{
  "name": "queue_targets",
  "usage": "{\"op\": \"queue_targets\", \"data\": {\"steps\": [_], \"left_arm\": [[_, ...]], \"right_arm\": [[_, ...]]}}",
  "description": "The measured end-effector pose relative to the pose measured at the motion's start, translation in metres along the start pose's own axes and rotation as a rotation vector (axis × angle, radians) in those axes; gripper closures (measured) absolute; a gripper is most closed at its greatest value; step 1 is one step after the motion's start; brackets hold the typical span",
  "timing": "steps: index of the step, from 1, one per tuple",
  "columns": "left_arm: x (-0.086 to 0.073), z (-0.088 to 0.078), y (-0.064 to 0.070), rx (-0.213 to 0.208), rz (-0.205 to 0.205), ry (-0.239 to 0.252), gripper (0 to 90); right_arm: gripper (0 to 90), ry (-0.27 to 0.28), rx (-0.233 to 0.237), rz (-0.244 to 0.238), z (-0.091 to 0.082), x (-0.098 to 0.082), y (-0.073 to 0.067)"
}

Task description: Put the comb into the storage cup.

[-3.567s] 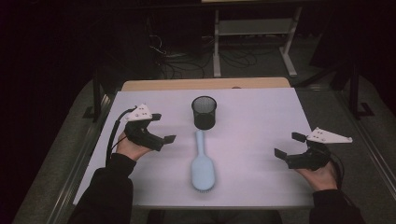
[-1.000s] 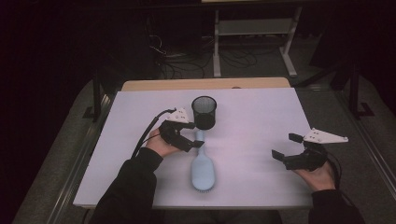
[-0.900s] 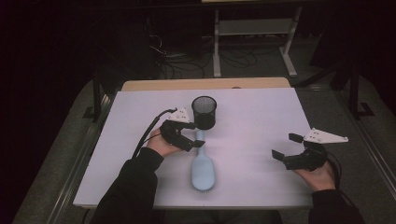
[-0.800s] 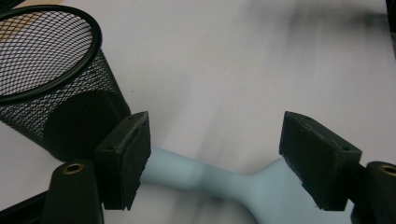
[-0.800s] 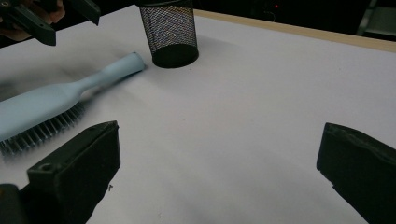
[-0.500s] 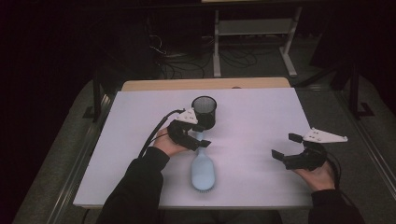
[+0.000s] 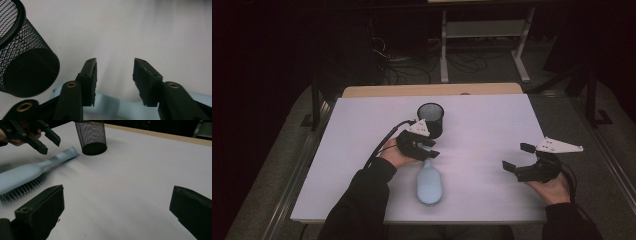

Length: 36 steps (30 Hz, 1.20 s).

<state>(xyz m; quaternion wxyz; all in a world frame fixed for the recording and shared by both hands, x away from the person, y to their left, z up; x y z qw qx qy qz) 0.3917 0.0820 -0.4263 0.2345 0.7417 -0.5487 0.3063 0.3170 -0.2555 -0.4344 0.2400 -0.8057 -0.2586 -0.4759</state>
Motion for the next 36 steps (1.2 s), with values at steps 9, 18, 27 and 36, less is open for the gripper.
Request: {"op": "queue_targets", "data": {"steps": [9, 18, 27, 36], "left_arm": [[0.0, 0.009, -0.003, 0.037, 0.018, -0.049, 76.5], [0.002, 0.02, -0.002, 0.067, 0.047, -0.106, 90.0], [-0.003, 0.028, -0.006, 0.06, 0.052, -0.17, 90.0], [-0.007, 0.029, -0.011, 0.067, 0.043, -0.192, 90.0]], "right_arm": [[0.0, -0.002, 0.0, 0.001, 0.0, 0.0, 0.0], [0.0, -0.004, 0.001, -0.007, 0.001, 0.0, 0.0], [0.0, -0.008, 0.004, -0.008, 0.001, 0.0, 0.0], [0.0, -0.007, 0.003, -0.007, 0.001, 0.0, 0.0]]}}
Point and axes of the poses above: each handheld gripper's, and its own axes: z roughly forward along the jaws, x roughly out of its top, y roughly to its right, the point moved 4 cm from there along z, roughly forward along the jaws
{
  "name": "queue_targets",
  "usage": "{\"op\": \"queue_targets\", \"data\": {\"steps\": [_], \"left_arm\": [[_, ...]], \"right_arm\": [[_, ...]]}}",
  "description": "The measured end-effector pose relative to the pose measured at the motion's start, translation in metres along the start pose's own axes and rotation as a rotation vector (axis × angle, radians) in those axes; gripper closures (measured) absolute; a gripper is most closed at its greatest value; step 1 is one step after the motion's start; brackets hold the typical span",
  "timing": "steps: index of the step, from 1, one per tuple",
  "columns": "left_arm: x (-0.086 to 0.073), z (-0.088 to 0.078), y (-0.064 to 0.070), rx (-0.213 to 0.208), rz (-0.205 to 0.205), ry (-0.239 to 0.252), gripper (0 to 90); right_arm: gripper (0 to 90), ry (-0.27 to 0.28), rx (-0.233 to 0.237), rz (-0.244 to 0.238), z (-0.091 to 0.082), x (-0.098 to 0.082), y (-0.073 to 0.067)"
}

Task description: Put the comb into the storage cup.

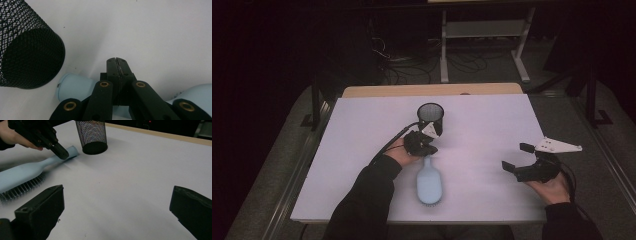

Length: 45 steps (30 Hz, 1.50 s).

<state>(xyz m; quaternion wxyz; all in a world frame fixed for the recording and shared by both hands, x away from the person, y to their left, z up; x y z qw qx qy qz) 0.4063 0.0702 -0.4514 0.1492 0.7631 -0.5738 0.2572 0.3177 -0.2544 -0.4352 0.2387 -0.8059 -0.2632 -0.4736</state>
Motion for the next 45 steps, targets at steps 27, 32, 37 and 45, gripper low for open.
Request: {"op": "queue_targets", "data": {"steps": [27, 32, 37, 45], "left_arm": [[-0.005, -0.005, -0.004, -0.006, -0.018, -0.015, 90.0], [-0.007, -0.007, -0.005, -0.003, -0.025, -0.024, 90.0], [-0.009, -0.008, -0.006, -0.002, -0.022, -0.034, 90.0], [-0.014, -0.011, -0.007, 0.001, -0.038, -0.028, 90.0]], "right_arm": [[0.0, -0.003, 0.004, 0.003, 0.0, 0.0, 0.0], [0.0, -0.002, 0.004, 0.003, 0.0, 0.0, 0.0], [0.0, -0.002, 0.004, 0.003, 0.0, 0.0, 0.0], [0.0, -0.002, 0.004, 0.003, 0.0, 0.0, 0.0]]}}
Point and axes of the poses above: each handheld gripper's, and its own axes: z roughly forward along the jaws, x roughly out of its top, y roughly to its right, the point moved 4 cm from there along z, roughly forward along the jaws
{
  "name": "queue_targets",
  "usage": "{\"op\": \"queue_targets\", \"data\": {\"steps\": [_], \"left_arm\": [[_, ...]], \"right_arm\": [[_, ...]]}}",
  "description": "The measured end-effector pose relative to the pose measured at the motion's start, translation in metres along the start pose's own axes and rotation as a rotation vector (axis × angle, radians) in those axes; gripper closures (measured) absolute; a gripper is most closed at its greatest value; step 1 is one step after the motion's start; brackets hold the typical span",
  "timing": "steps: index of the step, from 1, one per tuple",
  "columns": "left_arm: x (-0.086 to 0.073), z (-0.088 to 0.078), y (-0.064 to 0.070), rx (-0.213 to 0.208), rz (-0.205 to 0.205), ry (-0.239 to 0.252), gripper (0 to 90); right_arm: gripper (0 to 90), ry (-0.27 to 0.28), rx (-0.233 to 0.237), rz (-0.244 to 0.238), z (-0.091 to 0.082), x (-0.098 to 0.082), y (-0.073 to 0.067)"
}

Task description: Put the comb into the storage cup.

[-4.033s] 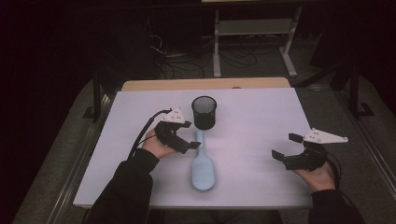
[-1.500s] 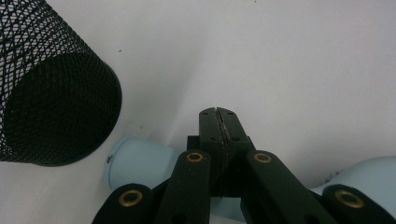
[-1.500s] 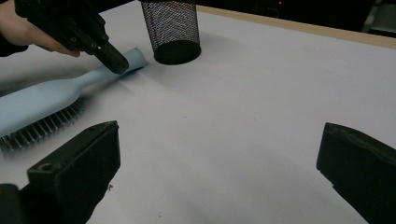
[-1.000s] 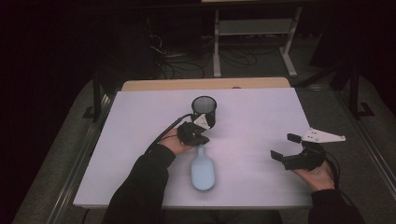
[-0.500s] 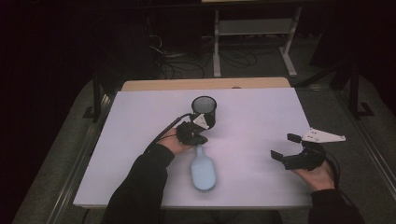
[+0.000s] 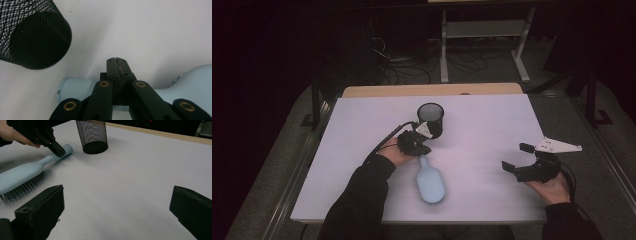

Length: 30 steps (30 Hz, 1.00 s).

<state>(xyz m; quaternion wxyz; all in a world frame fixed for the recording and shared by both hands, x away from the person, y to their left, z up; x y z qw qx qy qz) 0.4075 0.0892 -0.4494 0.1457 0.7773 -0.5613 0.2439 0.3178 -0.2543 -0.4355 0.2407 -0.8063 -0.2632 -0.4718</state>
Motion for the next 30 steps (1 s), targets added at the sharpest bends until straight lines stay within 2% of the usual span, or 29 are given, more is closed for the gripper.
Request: {"op": "queue_targets", "data": {"steps": [30], "left_arm": [[-0.018, -0.012, -0.003, 0.006, -0.028, -0.01, 90.0]], "right_arm": [[0.0, -0.013, 0.003, -0.005, 0.002, -0.001, -0.001]]}}
Point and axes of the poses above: each handheld gripper's, and its own axes: z roughly forward along the jaws, x roughly out of its top, y roughly to its right, the point moved 4 cm from there along z, roughly forward along the jaws
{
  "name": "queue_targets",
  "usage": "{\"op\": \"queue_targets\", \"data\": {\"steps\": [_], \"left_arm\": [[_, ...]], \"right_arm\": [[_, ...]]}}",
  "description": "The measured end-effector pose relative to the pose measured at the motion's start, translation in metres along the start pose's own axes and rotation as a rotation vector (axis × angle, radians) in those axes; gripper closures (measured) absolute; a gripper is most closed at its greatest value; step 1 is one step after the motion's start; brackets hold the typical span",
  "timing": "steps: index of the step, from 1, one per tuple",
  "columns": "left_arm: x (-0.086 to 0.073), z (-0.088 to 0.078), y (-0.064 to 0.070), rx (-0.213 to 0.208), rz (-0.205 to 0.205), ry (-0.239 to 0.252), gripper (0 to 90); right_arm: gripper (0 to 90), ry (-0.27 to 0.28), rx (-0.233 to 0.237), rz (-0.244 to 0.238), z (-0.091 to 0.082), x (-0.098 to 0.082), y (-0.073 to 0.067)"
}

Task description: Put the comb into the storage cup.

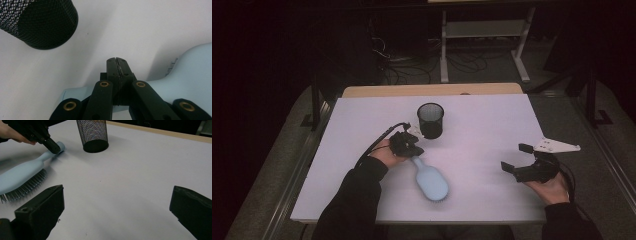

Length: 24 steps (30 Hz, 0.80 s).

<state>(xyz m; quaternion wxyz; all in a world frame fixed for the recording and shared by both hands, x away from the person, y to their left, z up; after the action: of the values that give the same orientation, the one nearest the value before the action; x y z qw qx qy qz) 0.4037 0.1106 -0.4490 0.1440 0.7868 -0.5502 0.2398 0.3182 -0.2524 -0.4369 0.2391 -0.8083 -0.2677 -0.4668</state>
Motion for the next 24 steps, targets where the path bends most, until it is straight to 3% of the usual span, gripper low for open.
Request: {"op": "queue_targets", "data": {"steps": [24], "left_arm": [[-0.011, -0.008, 0.004, 0.003, 0.014, -0.021, 90.0]], "right_arm": [[0.0, 0.001, -0.002, 0.003, -0.001, 0.0, 0.0]]}}
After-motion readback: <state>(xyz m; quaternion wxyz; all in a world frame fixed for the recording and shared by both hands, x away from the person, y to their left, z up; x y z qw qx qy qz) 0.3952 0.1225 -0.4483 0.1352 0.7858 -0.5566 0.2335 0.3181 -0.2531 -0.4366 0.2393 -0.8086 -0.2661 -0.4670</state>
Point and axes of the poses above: each handheld gripper's, and its own axes: z roughly forward along the jaws, x roughly out of its top, y roughly to its right, the point moved 4 cm from there along z, roughly forward along the jaws
